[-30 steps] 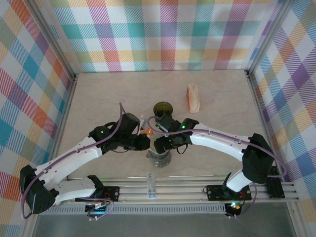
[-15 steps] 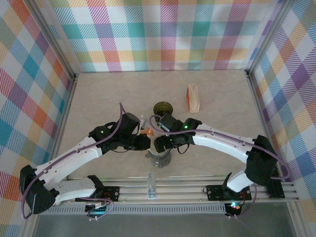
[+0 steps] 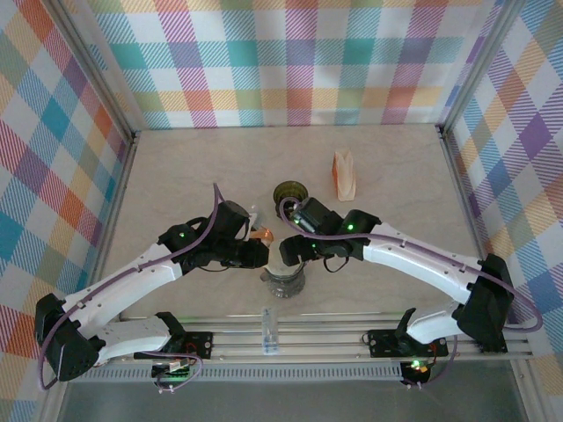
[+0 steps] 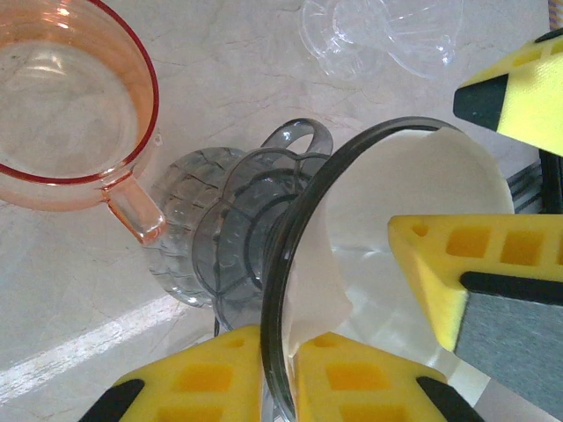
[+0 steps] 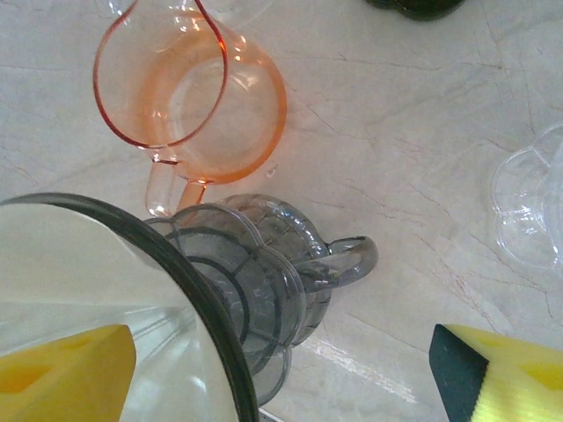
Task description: Place the coffee filter in the dripper
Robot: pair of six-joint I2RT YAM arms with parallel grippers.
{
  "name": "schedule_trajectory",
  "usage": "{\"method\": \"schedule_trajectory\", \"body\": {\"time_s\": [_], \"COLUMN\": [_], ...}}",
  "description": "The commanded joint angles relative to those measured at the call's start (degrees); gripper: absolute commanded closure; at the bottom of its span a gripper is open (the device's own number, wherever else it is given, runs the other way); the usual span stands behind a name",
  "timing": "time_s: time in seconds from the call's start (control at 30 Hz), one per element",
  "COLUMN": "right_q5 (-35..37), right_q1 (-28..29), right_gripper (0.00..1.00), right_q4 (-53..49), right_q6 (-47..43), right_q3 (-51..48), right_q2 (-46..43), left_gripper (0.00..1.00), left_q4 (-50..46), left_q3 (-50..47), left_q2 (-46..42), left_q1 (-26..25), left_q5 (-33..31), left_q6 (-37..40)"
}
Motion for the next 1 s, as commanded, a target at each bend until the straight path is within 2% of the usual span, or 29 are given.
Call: {"method": "schedule_trajectory", "body": {"time_s": [0.0, 0.57, 0.83, 0.97], "right_q5": [0.87, 3.3, 9.28, 10.71], "right_q1": [-0.04, -0.04, -0.05, -0.05], "right_gripper": [0.12, 0.09, 0.09, 0.08], "right_q4": [-1.38, -0.93, 3.25, 4.52], "right_q6": [1.29, -1.12, -1.43, -1.21], "right_q3": [-1.57, 2.96, -3.45, -8.57], "right_q2": [-1.71, -8.85, -21.54, -26.61], "left_gripper": [0.81, 0.51, 0.35, 0.24], "left_q4": [-0.28, -2.1, -2.59, -2.94], "left_q3": [0.26, 3.81, 5.81, 4.61], "left_q2": [0.23, -2.84, -9.92, -14.22], "left_q1": [0.1, 0.11, 0.06, 0.1], "left_q5": [0.31, -1.35, -6.18, -12.95], "left_q6": [0.82, 0.22, -0.23, -1.39]}}
